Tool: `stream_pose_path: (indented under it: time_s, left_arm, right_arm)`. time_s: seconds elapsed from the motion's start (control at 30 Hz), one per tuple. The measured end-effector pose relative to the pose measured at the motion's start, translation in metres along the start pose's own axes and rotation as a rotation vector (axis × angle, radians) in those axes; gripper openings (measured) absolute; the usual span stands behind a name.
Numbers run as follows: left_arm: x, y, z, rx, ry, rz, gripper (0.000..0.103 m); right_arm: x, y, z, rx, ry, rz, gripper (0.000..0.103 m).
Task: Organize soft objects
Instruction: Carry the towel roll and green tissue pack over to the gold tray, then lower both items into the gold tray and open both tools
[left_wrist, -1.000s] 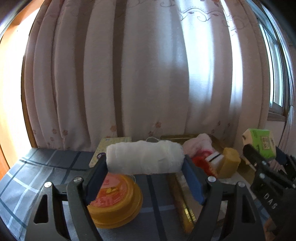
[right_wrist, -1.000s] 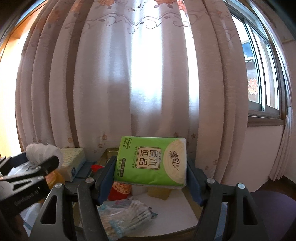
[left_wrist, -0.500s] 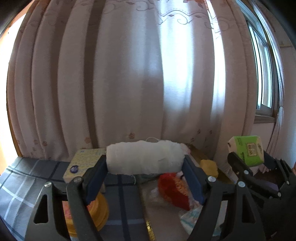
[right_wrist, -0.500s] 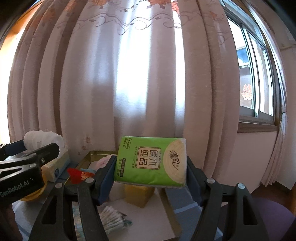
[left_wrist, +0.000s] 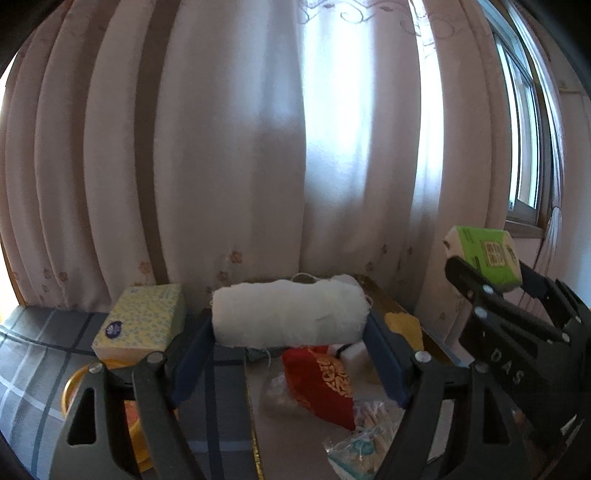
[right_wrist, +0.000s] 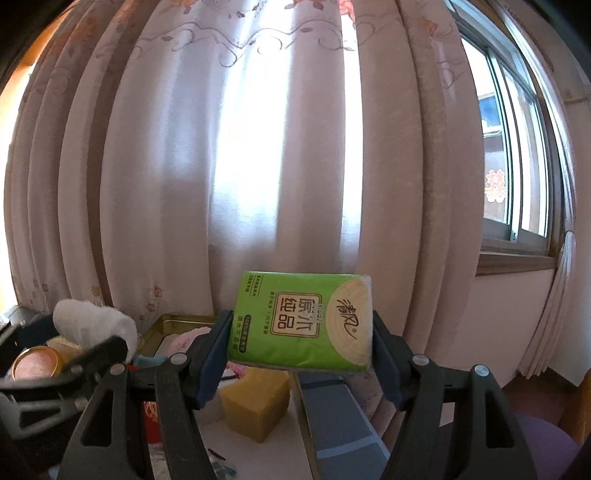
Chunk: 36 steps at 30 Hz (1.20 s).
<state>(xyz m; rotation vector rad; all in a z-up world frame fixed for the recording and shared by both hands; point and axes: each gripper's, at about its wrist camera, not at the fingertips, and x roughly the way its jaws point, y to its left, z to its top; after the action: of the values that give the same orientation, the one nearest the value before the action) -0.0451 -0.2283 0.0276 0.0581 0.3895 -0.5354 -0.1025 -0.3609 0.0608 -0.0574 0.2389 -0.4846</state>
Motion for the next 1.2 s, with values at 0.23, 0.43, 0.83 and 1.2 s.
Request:
stream_pose_path:
  time_s: [0.23, 0.43, 0.83, 1.2]
  left_arm:
    - [0.015, -0.008, 0.000, 0.007, 0.041, 0.001, 0.080]
    - [0.025, -0.016, -0.003, 0.033, 0.069, 0.005, 0.080]
    - [0.047, -0.018, -0.010, 0.041, 0.153, 0.036, 0.079]
    - [0.066, -0.022, -0.009, 0.068, 0.259, 0.089, 0.080]
  right_arm:
    - [0.024, -0.001, 0.007, 0.008, 0.085, 0.041, 0.071]
    - [0.043, 0.002, 0.012, -0.010, 0.155, 0.088, 0.071]
    - [0.100, 0.021, 0.011, -0.065, 0.425, 0.215, 0.071]
    - [0.139, 0.044, 0.002, -0.127, 0.599, 0.300, 0.071]
